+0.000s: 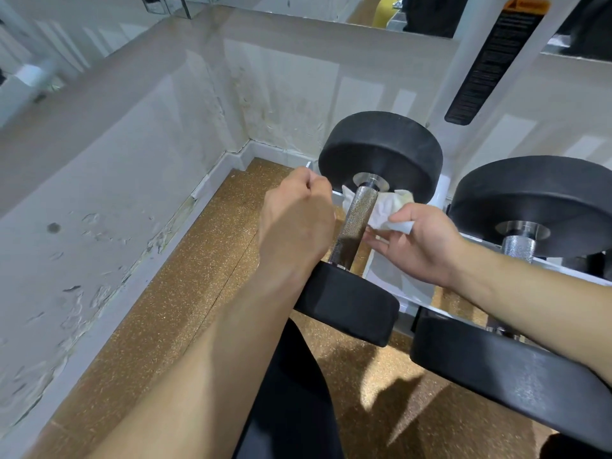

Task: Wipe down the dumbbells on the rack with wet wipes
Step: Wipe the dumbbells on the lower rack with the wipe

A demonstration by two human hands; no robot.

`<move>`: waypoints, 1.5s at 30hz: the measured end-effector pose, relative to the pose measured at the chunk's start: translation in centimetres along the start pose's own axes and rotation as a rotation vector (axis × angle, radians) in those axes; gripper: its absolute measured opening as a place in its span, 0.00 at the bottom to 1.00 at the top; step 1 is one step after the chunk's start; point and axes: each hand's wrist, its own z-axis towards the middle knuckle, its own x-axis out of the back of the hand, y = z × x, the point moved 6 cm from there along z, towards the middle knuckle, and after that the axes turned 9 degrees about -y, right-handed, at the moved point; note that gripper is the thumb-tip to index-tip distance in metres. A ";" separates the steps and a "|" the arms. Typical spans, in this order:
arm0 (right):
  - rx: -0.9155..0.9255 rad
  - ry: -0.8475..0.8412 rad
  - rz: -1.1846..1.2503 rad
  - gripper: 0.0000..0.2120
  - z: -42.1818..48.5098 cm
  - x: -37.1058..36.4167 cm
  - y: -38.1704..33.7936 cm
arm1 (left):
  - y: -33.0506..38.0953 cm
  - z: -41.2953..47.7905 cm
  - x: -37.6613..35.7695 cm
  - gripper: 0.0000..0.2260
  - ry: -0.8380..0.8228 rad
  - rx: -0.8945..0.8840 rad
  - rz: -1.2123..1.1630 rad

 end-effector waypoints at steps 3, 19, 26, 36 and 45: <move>-0.024 -0.026 -0.059 0.29 0.6 -0.2 0.5 | 0.2 0.0 0.0 0.13 -0.003 0.004 -0.008; -0.195 -0.192 -0.302 0.34 0.5 -0.4 3.0 | 0.5 -0.3 0.1 0.12 0.001 0.023 -0.007; -0.046 -0.155 -0.168 0.27 1.7 -1.3 0.6 | 0.5 -0.4 0.0 0.14 -0.007 0.026 0.002; -0.282 -0.211 -0.414 0.22 -0.1 -1.2 4.9 | 0.6 -0.3 0.1 0.12 -0.026 0.028 -0.015; -0.109 -0.101 -0.154 0.23 0.6 -1.1 1.0 | 0.4 -0.2 0.0 0.13 -0.015 0.019 -0.007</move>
